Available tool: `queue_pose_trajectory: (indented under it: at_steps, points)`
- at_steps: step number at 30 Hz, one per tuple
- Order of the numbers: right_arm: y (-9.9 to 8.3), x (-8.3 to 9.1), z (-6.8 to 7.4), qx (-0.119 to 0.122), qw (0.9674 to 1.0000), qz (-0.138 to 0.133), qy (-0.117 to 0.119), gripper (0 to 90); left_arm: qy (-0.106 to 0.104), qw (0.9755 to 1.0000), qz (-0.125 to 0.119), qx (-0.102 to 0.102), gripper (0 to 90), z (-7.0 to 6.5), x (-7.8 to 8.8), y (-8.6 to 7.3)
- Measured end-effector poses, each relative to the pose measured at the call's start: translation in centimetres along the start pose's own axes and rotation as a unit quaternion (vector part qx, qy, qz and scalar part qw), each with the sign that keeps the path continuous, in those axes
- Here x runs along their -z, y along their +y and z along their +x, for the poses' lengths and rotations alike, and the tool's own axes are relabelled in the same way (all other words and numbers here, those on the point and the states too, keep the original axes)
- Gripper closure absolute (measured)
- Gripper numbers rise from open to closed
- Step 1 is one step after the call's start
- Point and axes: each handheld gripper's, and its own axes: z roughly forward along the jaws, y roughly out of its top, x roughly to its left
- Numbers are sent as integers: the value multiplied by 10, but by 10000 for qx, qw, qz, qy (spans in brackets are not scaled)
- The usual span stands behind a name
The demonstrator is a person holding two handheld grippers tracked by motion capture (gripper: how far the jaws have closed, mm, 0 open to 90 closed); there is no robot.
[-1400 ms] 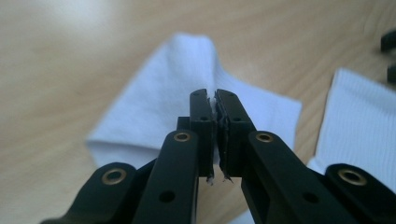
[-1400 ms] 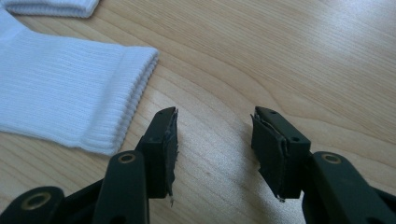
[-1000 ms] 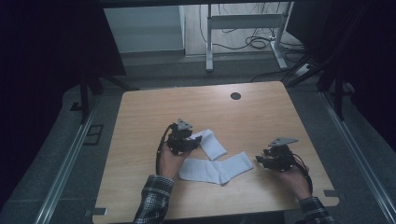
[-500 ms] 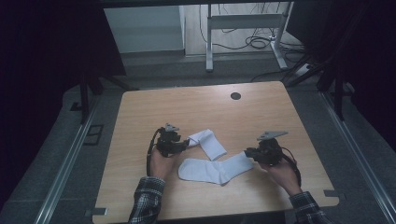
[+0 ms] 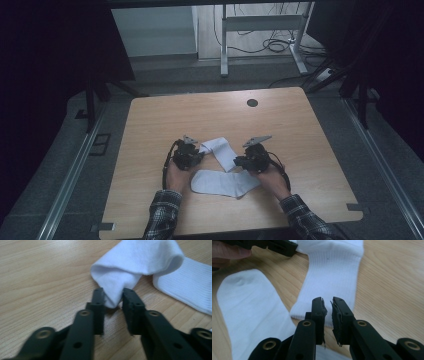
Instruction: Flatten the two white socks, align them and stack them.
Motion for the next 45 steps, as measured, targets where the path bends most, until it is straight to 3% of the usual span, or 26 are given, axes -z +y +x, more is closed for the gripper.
queue_pose_trajectory:
  at_steps: [2,5,11,15,20,24,27,33,39,42,45]
  points:
    - [0,-7,1,3,10000,44,-11,783,67,10000,-4,-15,842,0,0,-1]
    - [-2,-9,-1,-27,10000,42,26,789,282,9995,-94,-85,853,2,5,-1]
    - [-7,2,-8,85,9997,180,-149,803,500,9980,-379,-80,852,10,25,-3]
    - [-12,13,-23,73,9989,176,-418,796,676,9971,-346,-104,834,16,32,-9]
    - [-13,25,-34,-26,9979,47,-642,751,845,9960,-250,-114,691,21,35,-17]
    - [-6,35,-36,-80,9979,-142,-623,737,936,9947,-410,81,551,27,42,-15]
    - [-2,36,-34,-85,9984,-169,-524,713,1004,9933,-543,154,505,27,43,-13]
    - [-8,21,-21,84,9995,113,-277,720,958,9936,-534,260,461,28,39,-13]
    - [-13,15,-23,99,9990,264,-356,732,818,9900,-788,836,459,42,40,-6]
    - [-13,17,-26,183,9981,324,-482,732,866,9906,-637,847,438,44,32,0]
    - [-16,21,-32,138,9980,312,-539,728,692,9934,-530,744,433,38,21,1]
